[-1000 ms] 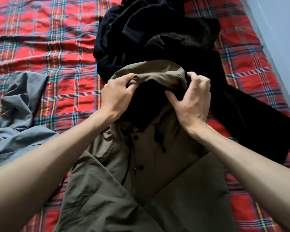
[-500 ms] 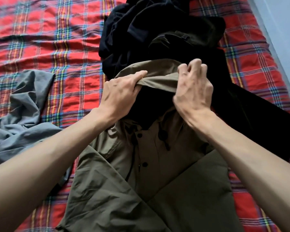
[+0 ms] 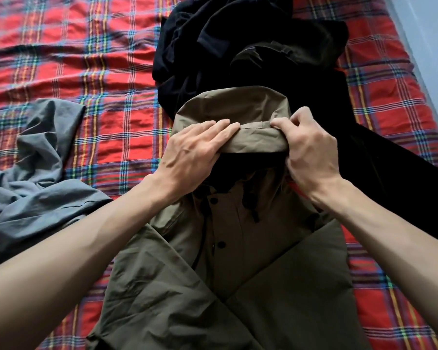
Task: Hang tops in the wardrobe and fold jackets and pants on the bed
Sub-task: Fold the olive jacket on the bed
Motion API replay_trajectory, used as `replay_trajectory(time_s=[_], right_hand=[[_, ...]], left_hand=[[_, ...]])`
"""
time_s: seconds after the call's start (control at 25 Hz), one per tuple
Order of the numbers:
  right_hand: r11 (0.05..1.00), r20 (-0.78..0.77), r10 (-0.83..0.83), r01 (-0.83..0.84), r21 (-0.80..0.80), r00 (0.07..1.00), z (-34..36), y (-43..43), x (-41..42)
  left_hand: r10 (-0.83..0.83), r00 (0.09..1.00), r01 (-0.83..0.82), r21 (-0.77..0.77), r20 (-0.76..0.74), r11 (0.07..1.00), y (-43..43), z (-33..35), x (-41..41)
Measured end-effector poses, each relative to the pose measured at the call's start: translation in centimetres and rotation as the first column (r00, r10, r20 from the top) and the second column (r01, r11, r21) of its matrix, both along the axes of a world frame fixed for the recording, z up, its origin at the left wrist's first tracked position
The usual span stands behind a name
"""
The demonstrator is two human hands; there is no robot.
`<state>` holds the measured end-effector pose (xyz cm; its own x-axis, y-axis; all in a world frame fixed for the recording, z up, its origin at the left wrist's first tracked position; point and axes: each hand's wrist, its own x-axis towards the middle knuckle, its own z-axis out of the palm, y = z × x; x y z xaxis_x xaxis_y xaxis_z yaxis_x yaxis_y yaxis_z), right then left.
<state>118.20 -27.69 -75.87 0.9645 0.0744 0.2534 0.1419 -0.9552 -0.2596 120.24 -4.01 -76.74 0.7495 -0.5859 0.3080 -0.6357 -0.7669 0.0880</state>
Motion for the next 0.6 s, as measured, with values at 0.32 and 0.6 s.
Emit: replay_trajectory(time_s=[0.32,0.6], right_hand=[[0.945,-0.458,0.267,-0.324,-0.049,0.848,-6.2,-1.9,-2.2],[0.996,-0.02,0.085,-0.085,-0.026,0.996,-3.8,1.6,2.9]], left_hand=[[-0.021,0.956,0.147,0.416,-0.293,0.897,1.7,-5.0,-2.3],[0.227,0.955,-0.206,0.125,-0.189,0.971,1.8,-4.8,2.9]])
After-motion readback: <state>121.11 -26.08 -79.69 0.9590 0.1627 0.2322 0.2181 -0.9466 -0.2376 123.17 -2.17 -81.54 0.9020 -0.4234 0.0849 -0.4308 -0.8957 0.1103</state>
